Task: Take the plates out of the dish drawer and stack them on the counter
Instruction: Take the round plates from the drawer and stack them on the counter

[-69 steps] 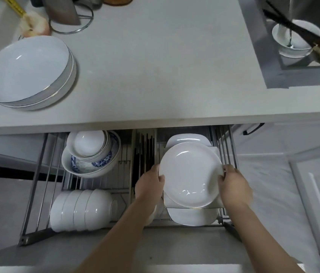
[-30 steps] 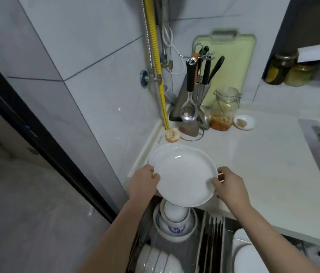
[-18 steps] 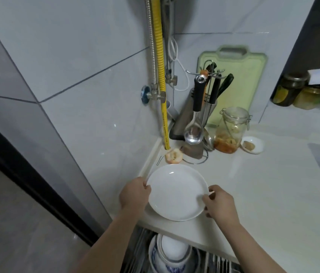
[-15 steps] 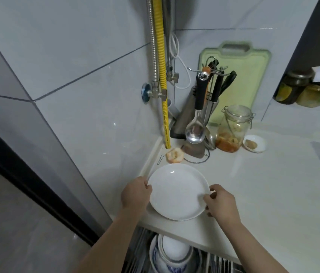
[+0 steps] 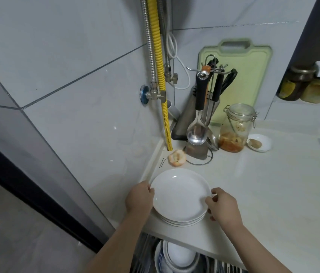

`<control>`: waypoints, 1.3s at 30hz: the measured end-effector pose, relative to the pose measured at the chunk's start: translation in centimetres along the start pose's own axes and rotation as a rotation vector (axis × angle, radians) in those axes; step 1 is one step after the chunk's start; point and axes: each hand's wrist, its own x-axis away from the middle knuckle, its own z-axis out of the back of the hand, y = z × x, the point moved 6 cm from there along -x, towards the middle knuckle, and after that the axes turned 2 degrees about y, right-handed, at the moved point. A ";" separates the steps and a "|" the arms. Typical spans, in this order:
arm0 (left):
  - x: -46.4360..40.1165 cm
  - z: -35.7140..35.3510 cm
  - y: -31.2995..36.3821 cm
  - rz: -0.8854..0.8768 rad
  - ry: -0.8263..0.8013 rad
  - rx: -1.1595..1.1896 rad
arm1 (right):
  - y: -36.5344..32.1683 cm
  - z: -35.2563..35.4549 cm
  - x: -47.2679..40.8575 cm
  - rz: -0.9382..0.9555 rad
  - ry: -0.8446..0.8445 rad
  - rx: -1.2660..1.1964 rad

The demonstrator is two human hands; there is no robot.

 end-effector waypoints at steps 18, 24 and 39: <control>11.5 -2.1 -1.3 -0.004 0.101 0.157 | 6.5 2.8 5.5 0.000 -0.017 0.127; 19.4 -7.8 1.1 -0.090 -0.146 0.102 | 14.5 5.4 11.3 -0.049 -0.021 0.211; 33.4 -28.5 8.1 -0.351 -0.682 -0.132 | 38.6 10.7 20.0 -0.498 -0.138 0.440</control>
